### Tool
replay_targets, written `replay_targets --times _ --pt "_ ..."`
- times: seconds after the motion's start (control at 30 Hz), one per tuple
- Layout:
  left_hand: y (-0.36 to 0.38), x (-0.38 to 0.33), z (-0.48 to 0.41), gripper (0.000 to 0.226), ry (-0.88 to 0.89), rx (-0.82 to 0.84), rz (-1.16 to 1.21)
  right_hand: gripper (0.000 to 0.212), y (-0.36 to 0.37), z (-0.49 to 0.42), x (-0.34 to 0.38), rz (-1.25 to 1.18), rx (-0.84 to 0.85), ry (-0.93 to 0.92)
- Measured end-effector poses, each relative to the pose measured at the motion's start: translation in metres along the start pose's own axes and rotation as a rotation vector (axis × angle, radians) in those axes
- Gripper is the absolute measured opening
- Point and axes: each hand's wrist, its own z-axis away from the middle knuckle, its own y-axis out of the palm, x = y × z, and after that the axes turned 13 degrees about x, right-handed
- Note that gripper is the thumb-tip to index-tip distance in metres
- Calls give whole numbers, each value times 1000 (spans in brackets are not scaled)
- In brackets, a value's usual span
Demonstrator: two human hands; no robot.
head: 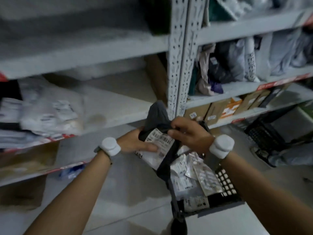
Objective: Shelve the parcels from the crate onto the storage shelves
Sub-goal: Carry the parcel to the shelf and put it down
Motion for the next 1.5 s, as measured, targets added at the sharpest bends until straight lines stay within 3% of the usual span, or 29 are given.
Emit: replay_targets --times 0.13,0.2,0.27,0.33,0.4,0.5,0.53,0.63,0.7,0.8,0.9,1.0,1.03,1.13,1.23,1.5 --pt "-13 -27 128 48 232 -281 160 13 11 -28 132 -14 -155 -212" --pt "-15 -30 159 53 295 -398 231 2 20 -40 163 -67 -226 -253" --pt "-17 -32 210 67 369 -523 270 26 40 -50 207 -118 -298 -285" --pt "-22 -30 255 62 445 -652 284 58 61 -55 254 -285 -293 -260" --pt "-24 -30 299 52 501 -748 307 86 84 -64 289 -501 -205 -195" --pt "-23 -21 358 44 559 -782 367 101 125 -83 337 -662 -10 -139" --pt "-21 -18 378 41 558 -812 395 93 140 -91 353 -705 29 -152" --pt "-23 -11 405 42 513 -865 433 28 161 -103 381 -835 68 -248" --pt "-30 -1 442 39 489 -904 404 26 182 -119 409 -896 81 -230" --pt "-47 16 472 35 435 -958 330 48 197 -152 420 -895 25 -142" --pt "-63 37 491 53 386 -1009 243 105 214 -207 409 -899 -19 -48" --pt "-88 53 502 58 355 -1021 306 122 235 -263 416 -819 -28 -37" --pt "-100 56 505 53 353 -1030 353 122 240 -268 432 -793 -22 -44" --pt "-143 67 520 38 335 -1086 488 96 265 -302 467 -740 8 -49" --pt "-196 87 541 36 298 -1174 623 82 292 -349 490 -717 84 -19" --pt "-319 141 592 30 276 -1368 648 35 346 -469 531 -578 244 -105"
